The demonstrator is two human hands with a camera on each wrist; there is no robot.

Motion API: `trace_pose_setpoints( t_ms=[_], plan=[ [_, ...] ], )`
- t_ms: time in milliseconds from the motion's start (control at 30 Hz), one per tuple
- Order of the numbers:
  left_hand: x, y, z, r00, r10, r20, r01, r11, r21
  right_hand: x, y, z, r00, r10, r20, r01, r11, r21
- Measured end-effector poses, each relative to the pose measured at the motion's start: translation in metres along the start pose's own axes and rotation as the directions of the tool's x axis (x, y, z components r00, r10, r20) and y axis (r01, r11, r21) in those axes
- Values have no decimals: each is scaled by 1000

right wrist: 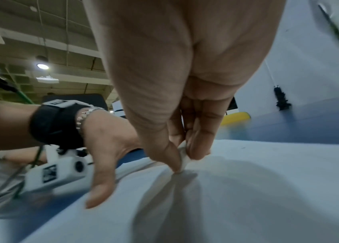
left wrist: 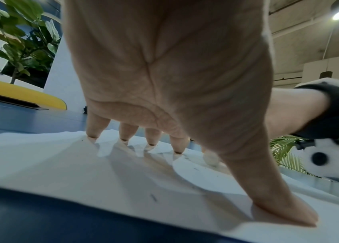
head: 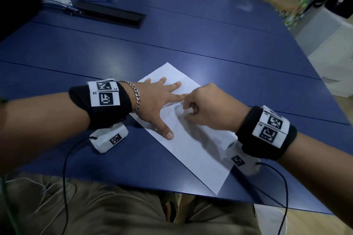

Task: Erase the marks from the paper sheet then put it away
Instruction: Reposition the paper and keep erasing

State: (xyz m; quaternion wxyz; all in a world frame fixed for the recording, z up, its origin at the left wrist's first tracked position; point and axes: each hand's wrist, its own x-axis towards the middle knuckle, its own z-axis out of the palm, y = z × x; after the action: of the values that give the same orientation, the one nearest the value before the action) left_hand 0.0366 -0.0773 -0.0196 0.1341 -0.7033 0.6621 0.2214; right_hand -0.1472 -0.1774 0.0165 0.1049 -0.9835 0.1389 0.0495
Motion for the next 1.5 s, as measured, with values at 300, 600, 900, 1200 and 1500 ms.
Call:
trace_pose_setpoints(
  t_ms=[300, 600, 900, 1200, 1500],
  plan=[
    [-1, -2, 0, 1000, 23, 1, -23, 999, 26, -3, 22, -10, 982, 158, -102, -148, 984, 97],
    [-39, -53, -40, 984, 8, -179, -27, 994, -104, -62, 56, -19, 949, 301, -95, -264, 921, 286],
    [-45, -23, -23, 992, -84, -97, 81, 996, -26, -68, 60, -9, 962, 274, -16, -258, 921, 291],
    [-24, 12, -14, 982, -175, 70, 175, 985, 9, -80, 34, 13, 989, 149, 12, -150, 980, 132],
    [-25, 16, -14, 995, -49, 86, 41, 995, 90, -65, 20, 4, 997, 76, -1, -74, 983, 168]
  ],
)
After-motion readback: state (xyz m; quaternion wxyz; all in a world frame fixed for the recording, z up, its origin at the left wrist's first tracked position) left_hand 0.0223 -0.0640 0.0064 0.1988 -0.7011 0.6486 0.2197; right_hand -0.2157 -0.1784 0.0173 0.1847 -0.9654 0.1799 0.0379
